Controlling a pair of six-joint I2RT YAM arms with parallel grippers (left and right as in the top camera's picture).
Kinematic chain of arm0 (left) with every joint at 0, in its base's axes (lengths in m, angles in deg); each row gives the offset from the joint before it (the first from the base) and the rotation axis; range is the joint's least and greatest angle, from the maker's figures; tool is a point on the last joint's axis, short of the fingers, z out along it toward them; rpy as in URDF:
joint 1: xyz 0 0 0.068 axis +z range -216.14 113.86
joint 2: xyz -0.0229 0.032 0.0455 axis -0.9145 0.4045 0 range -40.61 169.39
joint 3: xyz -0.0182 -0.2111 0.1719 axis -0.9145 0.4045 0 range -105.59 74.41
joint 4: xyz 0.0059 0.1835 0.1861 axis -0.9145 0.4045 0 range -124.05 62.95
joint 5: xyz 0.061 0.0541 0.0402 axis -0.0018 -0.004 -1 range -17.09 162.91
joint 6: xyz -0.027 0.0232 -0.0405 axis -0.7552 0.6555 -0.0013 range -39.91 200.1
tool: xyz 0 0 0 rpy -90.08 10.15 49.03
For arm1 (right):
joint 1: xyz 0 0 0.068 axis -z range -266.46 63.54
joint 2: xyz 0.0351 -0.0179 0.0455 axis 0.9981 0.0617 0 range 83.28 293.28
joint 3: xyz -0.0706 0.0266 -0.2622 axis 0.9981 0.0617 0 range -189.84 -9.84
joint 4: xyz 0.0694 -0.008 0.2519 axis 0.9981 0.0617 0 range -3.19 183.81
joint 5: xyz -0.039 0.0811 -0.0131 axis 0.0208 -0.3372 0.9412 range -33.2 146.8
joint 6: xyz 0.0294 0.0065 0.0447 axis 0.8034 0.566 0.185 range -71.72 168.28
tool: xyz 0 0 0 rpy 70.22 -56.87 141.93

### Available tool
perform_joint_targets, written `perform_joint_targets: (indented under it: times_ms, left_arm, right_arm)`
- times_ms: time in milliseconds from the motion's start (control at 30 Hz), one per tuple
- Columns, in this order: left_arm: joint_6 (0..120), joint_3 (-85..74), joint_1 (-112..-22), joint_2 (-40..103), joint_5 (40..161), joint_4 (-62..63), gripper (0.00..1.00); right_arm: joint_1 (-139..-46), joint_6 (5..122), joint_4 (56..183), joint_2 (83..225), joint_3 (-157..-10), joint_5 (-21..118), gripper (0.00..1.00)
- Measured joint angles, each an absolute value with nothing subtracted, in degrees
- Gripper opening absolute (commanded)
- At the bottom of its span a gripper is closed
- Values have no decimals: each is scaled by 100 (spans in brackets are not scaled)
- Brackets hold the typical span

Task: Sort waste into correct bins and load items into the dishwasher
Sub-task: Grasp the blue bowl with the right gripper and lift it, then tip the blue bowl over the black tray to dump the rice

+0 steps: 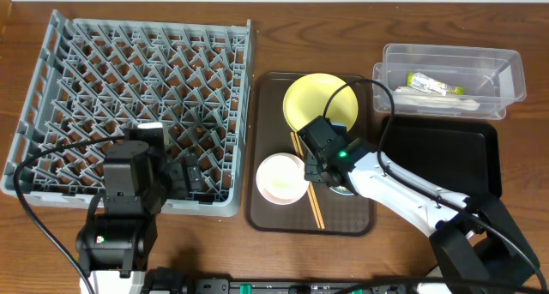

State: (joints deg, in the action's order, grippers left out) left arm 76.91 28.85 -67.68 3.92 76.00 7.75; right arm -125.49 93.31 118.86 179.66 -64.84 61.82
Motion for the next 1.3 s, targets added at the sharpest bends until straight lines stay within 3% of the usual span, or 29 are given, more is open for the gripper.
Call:
perform_joint_targets:
  times_ms: [233,700,967,1300]
  left_arm:
    - [7691,2885,-6768,392,7646,775,98]
    - [7691,2885,-6770,392,7668,766,98]
    - [7691,2885,-6770,392,7683,749,98]
    - [7691,2885,-6768,390,7683,747,98]
  right_arm:
    - [-12577,9259,11873,17957,-6486,6400,1]
    - [-12457,8418,13556,17112,-7625,6407,1]
    - [-11351,8083,14408,16312,-7653,6097,1]
    - [-9635,7187,14553,16303,-7653,5047,1]
